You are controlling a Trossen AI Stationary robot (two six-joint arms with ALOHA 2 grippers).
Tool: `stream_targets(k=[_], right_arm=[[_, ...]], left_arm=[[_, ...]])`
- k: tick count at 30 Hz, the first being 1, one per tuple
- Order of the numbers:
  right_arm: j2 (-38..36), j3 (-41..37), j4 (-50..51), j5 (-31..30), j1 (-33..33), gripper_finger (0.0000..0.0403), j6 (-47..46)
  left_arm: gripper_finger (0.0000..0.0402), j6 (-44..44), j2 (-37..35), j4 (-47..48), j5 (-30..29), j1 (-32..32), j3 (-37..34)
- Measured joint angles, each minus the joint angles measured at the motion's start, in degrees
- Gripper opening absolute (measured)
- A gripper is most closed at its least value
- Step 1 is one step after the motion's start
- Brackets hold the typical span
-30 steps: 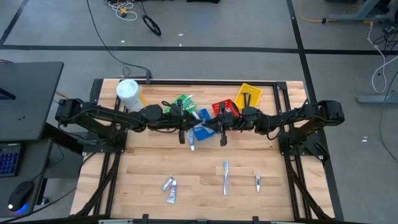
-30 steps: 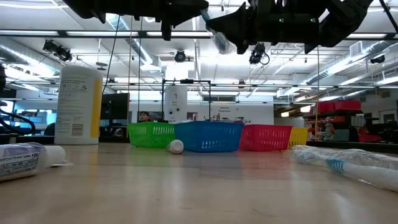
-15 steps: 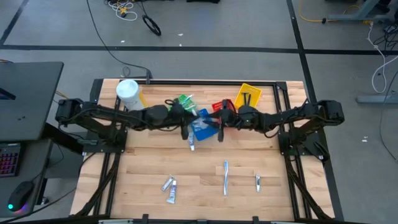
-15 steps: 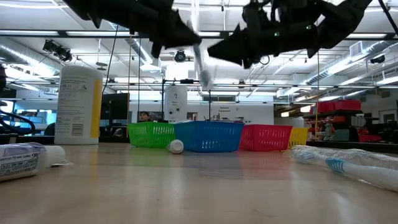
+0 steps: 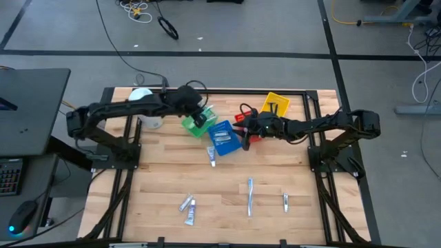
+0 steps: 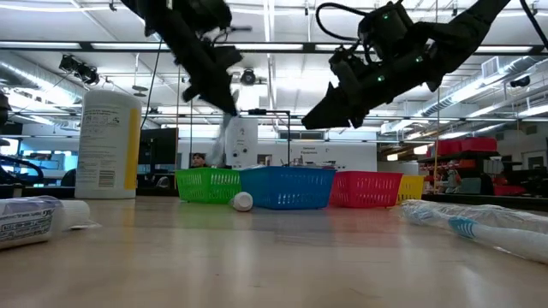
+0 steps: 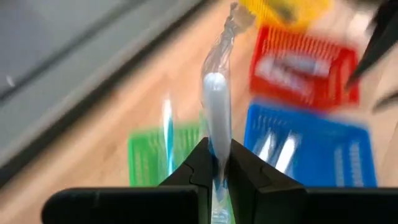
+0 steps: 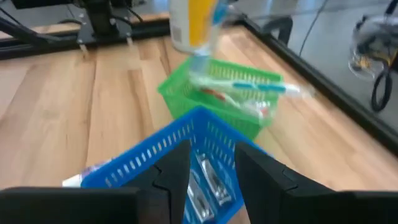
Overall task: Pick & Place Travel size toiletries
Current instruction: Put the top blue toothbrush into the green bin, then put the left nail clipper into the blue bin
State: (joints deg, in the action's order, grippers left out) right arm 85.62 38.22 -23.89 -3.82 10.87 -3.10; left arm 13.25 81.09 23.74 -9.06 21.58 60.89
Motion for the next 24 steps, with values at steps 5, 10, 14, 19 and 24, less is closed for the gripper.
stream_targets(k=[5,10,14,19,24], right_arm=[[0.0,0.0,4.1,3.0,-0.1,0.0135,-3.4],[0.0,0.0,4.8,7.9,-1.7,0.0135,-6.1],[0.0,0.0,5.4,8.6,-3.5,0.0135,-6.1],[0.0,0.0,8.1,8.5,-5.3,0.0135,-6.1],[0.0,0.0,10.8,8.5,-6.4,0.0135,-7.5]], left_arm=[[0.0027,-0.5,5.4,1.1,1.4,1.7,-1.2],[0.0032,-0.9,10.5,0.2,4.6,2.2,-1.2],[0.0069,-1.3,13.8,1.1,4.0,2.7,-1.1],[0.0112,-3.2,14.9,0.3,4.0,2.6,-1.1],[0.0147,-4.7,14.6,0.3,2.4,2.0,-0.4]])
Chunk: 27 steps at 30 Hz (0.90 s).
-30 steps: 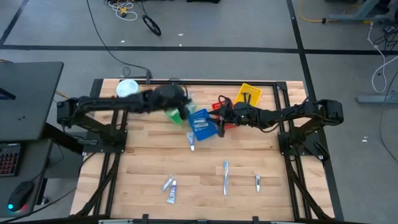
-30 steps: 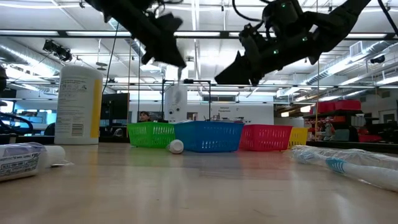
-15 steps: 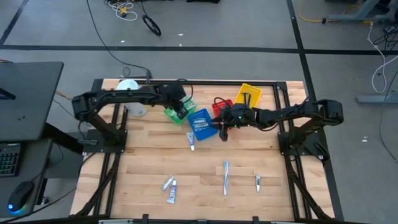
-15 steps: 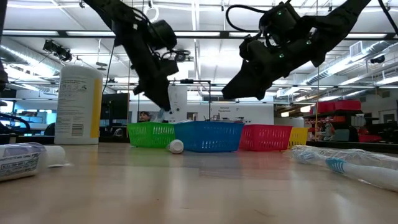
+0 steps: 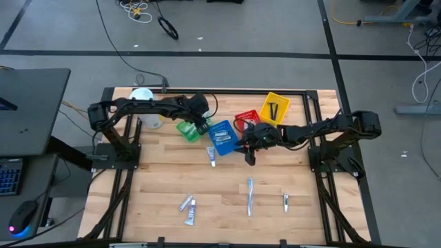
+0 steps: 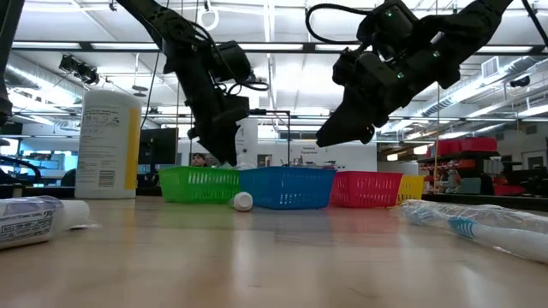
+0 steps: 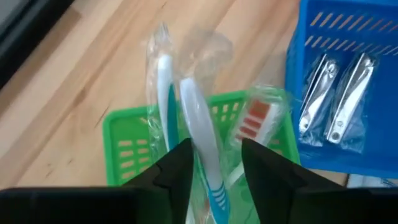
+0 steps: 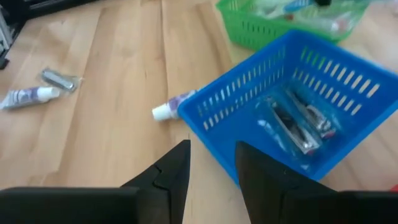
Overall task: Pick & Place Travel size toiletries
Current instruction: Put the left nail clipper into the blue bin
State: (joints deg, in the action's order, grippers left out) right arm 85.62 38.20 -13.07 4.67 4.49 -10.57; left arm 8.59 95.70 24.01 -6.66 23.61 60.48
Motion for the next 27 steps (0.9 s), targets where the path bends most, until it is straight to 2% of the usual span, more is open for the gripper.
stream_targets(k=[5,10,13,21,27], right_arm=[[0.0,0.0,0.9,0.1,-2.0,0.0135,-1.1],[0.0,0.0,1.1,1.5,-6.2,0.0135,-0.3],[0.0,0.0,1.4,1.5,-9.0,0.0135,0.7],[0.0,0.0,3.9,1.6,-16.4,0.0135,-1.5],[0.0,0.0,5.8,1.6,-21.7,0.0135,-2.7]], left_arm=[[0.0173,-0.7,-0.1,6.4,-1.2,-1.0,4.6],[0.0188,-1.7,-0.2,10.8,-10.0,-3.6,9.7],[0.0193,-3.1,-0.2,11.1,-13.2,-5.3,12.4],[0.0187,-5.8,-0.2,11.3,-13.7,-10.2,17.7],[0.0179,-8.7,-0.6,7.9,-13.3,-15.1,17.9]])
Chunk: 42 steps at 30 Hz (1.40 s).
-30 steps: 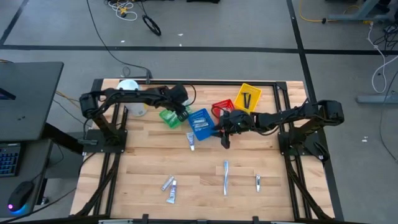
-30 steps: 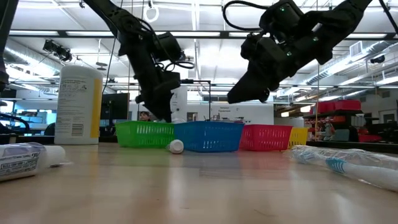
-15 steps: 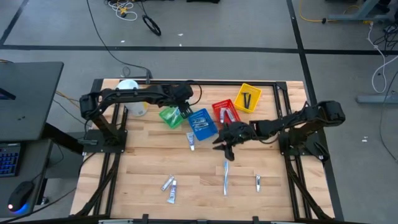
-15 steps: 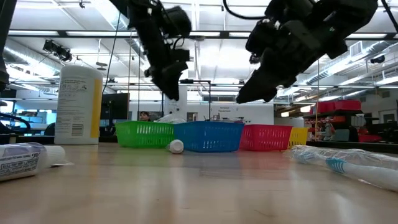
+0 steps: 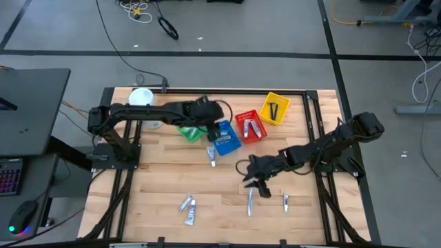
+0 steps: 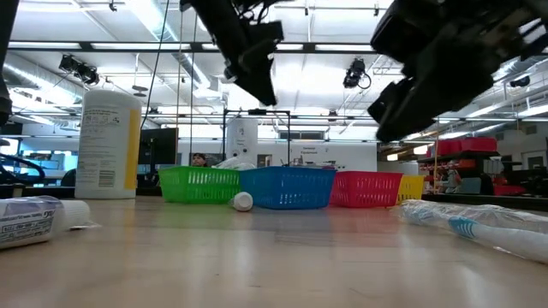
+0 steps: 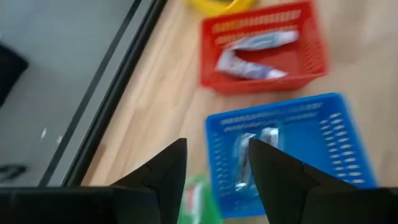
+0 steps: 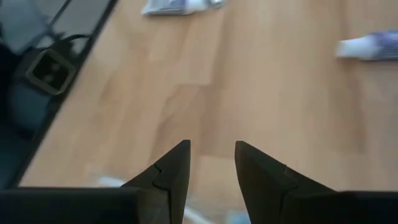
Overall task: Pick & Place Travel size toiletries
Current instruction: Put the left nail clipper into the blue bin
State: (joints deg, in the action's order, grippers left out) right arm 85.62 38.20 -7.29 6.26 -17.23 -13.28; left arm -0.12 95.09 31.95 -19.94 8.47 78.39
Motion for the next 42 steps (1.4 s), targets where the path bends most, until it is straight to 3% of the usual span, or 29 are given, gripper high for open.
stream_targets(k=[8,17,22,28,31,37,42], right_arm=[[0.0,0.0,-0.5,-0.1,-5.4,0.0135,-4.9],[0.0,0.0,1.0,-0.2,-7.7,0.0135,-11.9],[0.0,0.0,9.1,-0.1,-8.3,0.0135,-23.5],[-2.1,0.0,25.0,0.1,-7.9,0.0135,-50.1],[-3.3,0.0,32.3,0.4,-7.9,0.0135,-56.9],[-3.4,0.0,39.3,-2.9,-7.1,0.0135,-52.0],[-3.4,0.0,39.8,-6.1,-4.1,0.0135,-38.9]], left_arm=[[0.0178,-0.5,0.0,-13.2,7.3,-6.6,-7.8],[0.0178,6.2,0.0,-13.9,7.5,-11.9,-14.7],[0.0179,7.5,0.0,-13.8,8.4,-14.3,-17.3],[0.0179,8.7,0.0,-13.1,8.4,-15.8,-19.4],[0.0179,11.5,0.0,-11.2,9.7,-16.4,-19.5],[0.0179,22.2,0.0,-5.5,14.0,-18.6,-19.5],[0.0179,34.1,0.0,-1.5,15.5,-22.6,-19.5]])
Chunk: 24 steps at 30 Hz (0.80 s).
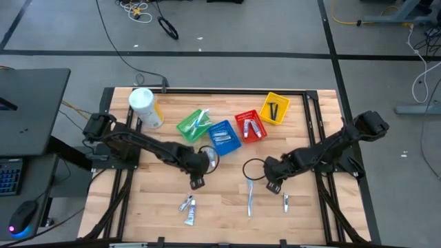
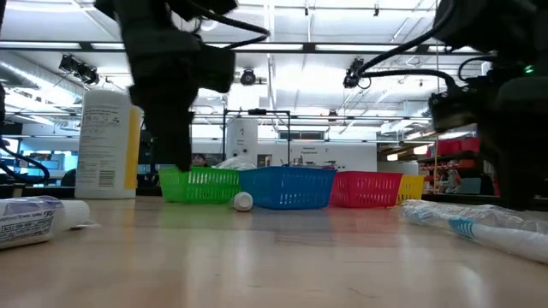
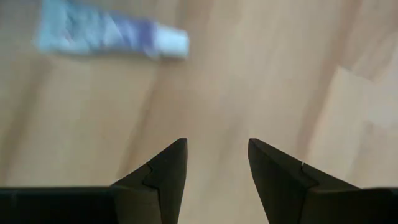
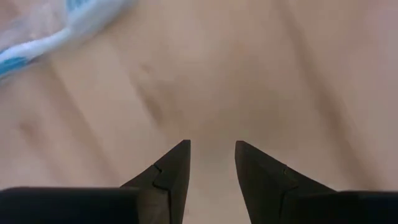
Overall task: Pick & Place Travel size toiletries
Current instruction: Put the left nail clipper into the blue bin
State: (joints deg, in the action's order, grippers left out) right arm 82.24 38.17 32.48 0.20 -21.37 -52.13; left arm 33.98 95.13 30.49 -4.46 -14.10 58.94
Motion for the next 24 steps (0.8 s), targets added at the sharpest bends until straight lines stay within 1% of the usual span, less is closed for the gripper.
stream_targets(k=[3,6,9,11,13,15,17,20,21,24], right_arm=[[0.0,0.0,-0.5,-4.0,3.6,0.0135,11.2],[0.0,0.0,-3.4,-7.3,8.7,0.0135,22.9],[0.0,0.0,-9.5,-7.4,14.9,0.0135,33.0],[0.0,0.6,-13.2,-5.3,19.0,0.0135,38.0],[0.0,2.9,-13.4,-2.4,22.6,0.0135,40.9],[0.0,6.0,-12.7,0.1,25.5,0.0135,41.9],[0.0,8.9,-11.5,4.3,27.6,0.0135,41.4],[0.0,12.4,-12.1,11.9,29.5,0.0135,40.2],[0.0,13.2,-12.8,13.2,29.7,0.0135,40.3],[0.0,14.6,-15.8,13.5,29.7,0.0135,43.9]], left_arm=[[0.0179,7.1,0.0,2.0,0.0,-3.2,0.0],[0.0179,15.2,0.0,3.8,-0.4,-6.4,0.0],[0.0179,22.8,0.0,5.2,-0.8,-9.4,0.0],[0.0179,26.7,0.0,5.3,-1.0,-11.4,0.0],[0.0179,29.5,0.0,5.3,-1.0,-13.2,0.0],[0.0179,31.7,0.0,5.9,-0.9,-14.7,0.0],[0.0179,33.3,0.0,6.4,-0.6,-15.9,0.0],[0.0179,35.8,0.5,6.2,2.0,-17.4,0.0],[0.0179,36.1,0.6,6.1,2.6,-17.9,0.0],[0.0179,36.5,1.1,5.8,2.8,-19.5,0.0]])
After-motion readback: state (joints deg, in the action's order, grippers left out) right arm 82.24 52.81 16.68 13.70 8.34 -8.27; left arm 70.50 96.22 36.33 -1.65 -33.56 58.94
